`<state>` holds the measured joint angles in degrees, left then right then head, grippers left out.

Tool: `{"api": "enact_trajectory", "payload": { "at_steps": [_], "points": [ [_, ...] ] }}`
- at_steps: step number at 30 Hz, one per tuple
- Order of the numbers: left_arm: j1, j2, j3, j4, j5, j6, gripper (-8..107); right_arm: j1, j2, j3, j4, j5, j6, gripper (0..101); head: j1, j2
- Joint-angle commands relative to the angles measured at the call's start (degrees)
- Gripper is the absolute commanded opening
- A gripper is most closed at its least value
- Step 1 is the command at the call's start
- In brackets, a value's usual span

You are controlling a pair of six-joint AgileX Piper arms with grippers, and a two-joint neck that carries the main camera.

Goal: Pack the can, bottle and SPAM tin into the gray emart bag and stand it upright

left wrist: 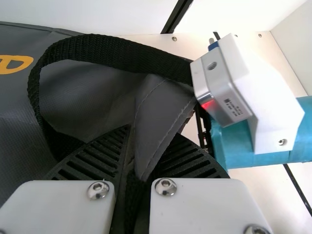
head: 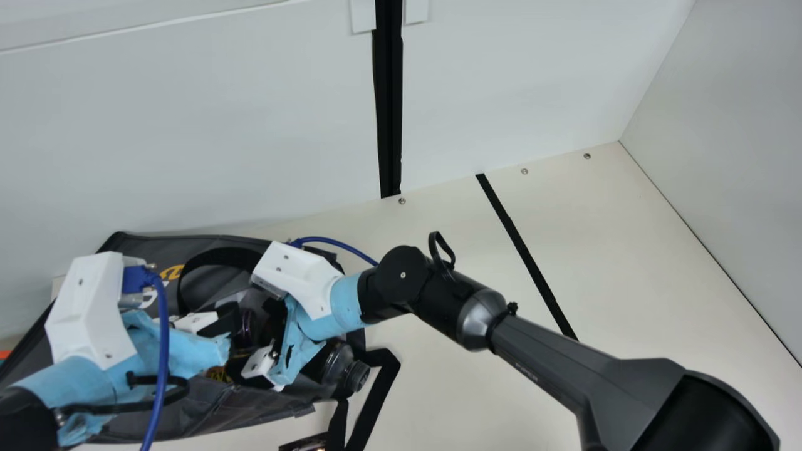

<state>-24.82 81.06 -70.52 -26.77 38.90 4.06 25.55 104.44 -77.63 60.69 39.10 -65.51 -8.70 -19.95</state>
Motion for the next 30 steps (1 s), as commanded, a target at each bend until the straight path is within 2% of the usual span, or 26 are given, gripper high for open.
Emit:
{"api": "enact_trajectory", "payload": {
  "at_steps": [1, 17, 30],
  "points": [
    [0.00, 0.00, 0.00, 0.00, 0.00, 0.00, -8, -0.21, -0.31, 0.19, 0.01, 0.27, 0.02, 95, -1.30, -0.05],
    [0.00, 0.00, 0.00, 0.00, 0.00, 0.00, -8, -3.87, -5.47, 3.48, 0.62, 3.49, -0.94, 95, -1.30, -0.05],
    [0.00, 0.00, 0.00, 0.00, 0.00, 0.00, -8, -8.89, -11.51, 7.33, 1.43, 7.43, -2.92, 95, -1.30, -0.05]
  ]
}}
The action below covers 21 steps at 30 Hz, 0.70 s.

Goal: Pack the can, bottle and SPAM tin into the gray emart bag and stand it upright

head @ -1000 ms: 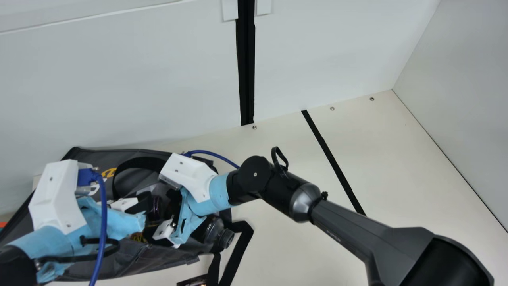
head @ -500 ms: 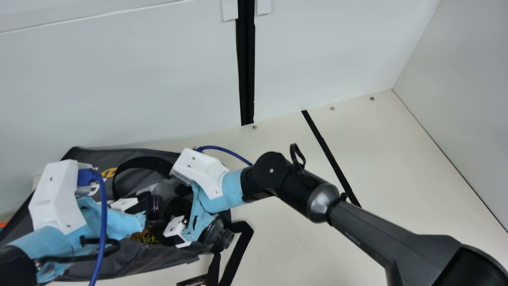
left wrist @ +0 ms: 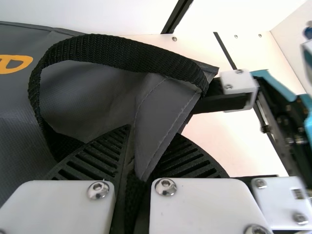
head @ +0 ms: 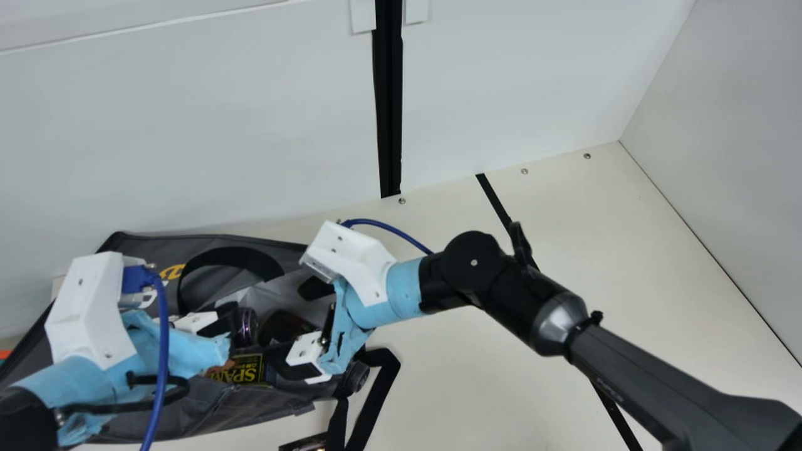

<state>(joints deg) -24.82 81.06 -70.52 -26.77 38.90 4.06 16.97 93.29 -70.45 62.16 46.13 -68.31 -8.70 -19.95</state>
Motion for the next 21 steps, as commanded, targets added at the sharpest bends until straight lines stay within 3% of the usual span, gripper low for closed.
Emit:
{"api": "enact_trajectory", "payload": {
  "at_steps": [1, 21],
  "points": [
    [0.00, 0.00, 0.00, 0.00, 0.00, 0.00, -8, -0.79, -0.83, 0.49, 0.01, 0.75, -0.31, 95, -1.30, -0.05],
    [0.00, 0.00, 0.00, 0.00, 0.00, 0.00, -8, -10.96, -9.29, 4.95, -0.15, 9.16, -2.95, 95, -1.30, -0.05]
  ]
}}
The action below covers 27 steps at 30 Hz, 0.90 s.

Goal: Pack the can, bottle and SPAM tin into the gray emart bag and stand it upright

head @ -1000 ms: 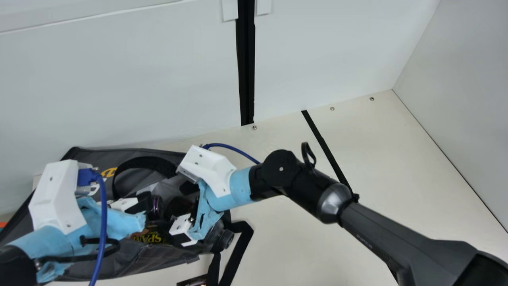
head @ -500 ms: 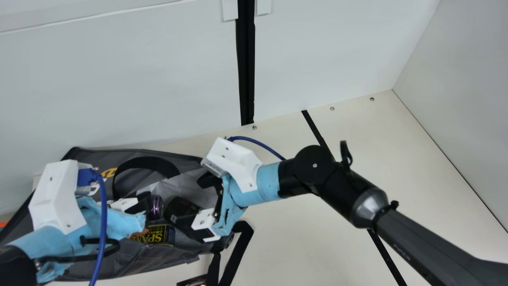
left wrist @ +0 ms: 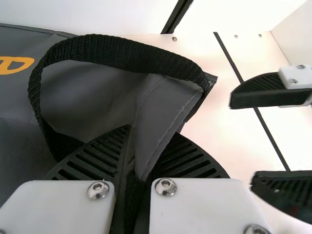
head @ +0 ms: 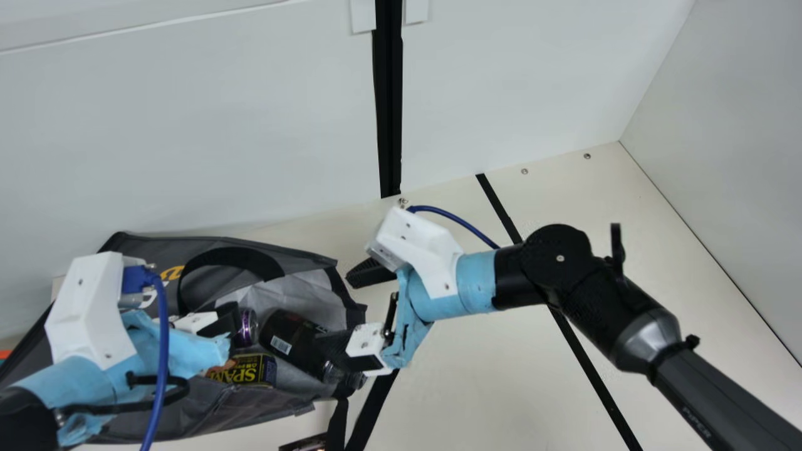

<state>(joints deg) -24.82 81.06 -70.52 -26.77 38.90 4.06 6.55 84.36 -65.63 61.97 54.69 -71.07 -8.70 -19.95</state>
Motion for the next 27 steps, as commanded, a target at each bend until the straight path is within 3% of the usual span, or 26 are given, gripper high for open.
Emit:
{"api": "enact_trajectory", "payload": {
  "at_steps": [1, 15, 27],
  "points": [
    [0.00, 0.00, 0.00, 0.00, 0.00, 0.00, -8, -1.07, -0.73, 0.24, 0.01, 1.05, -0.30, 95, -1.30, -0.05],
    [0.00, 0.00, 0.00, 0.00, 0.00, 0.00, -8, -9.49, -5.49, 1.89, -0.95, 5.94, -1.32, 95, -1.30, -0.05],
    [0.00, 0.00, 0.00, 0.00, 0.00, 0.00, -8, -16.63, -9.71, 1.87, -3.55, 6.35, 0.04, 95, -1.30, -0.05]
  ]
}}
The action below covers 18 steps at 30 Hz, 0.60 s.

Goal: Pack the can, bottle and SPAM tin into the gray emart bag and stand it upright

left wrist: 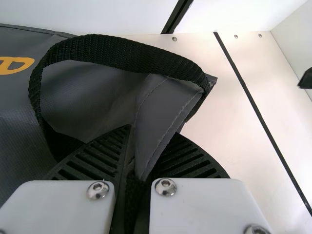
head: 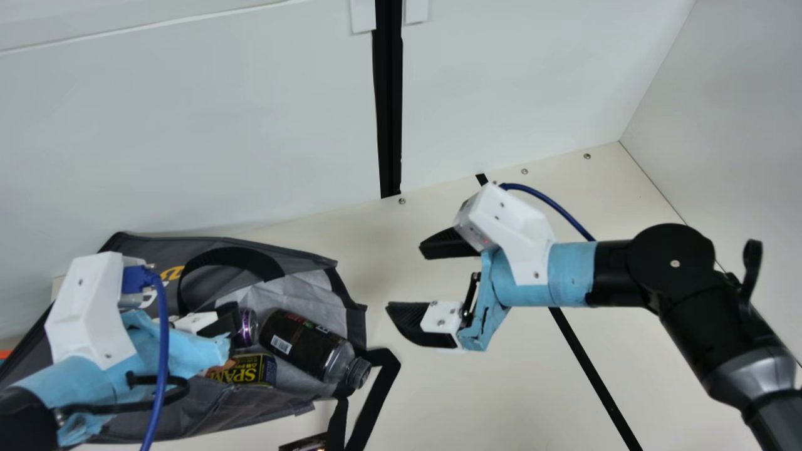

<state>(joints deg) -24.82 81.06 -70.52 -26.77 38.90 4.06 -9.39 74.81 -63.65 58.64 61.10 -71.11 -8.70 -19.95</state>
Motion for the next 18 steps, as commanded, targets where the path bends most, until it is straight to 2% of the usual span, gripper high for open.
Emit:
{"api": "enact_trajectory", "payload": {
  "at_steps": [1, 10, 18],
  "points": [
    [0.00, 0.00, 0.00, 0.00, 0.00, 0.00, -8, -1.33, -0.48, -0.15, -0.43, -0.06, 0.33, 95, -1.30, -0.05],
    [0.00, 0.00, 0.00, 0.00, 0.00, 0.00, -8, -6.98, -3.28, 0.27, -2.57, -1.30, 2.94, 95, -1.30, -0.05],
    [0.00, 0.00, 0.00, 0.00, 0.00, 0.00, -8, -11.05, -6.21, 0.82, -6.23, -5.02, 7.55, 95, -1.30, -0.05]
  ]
}}
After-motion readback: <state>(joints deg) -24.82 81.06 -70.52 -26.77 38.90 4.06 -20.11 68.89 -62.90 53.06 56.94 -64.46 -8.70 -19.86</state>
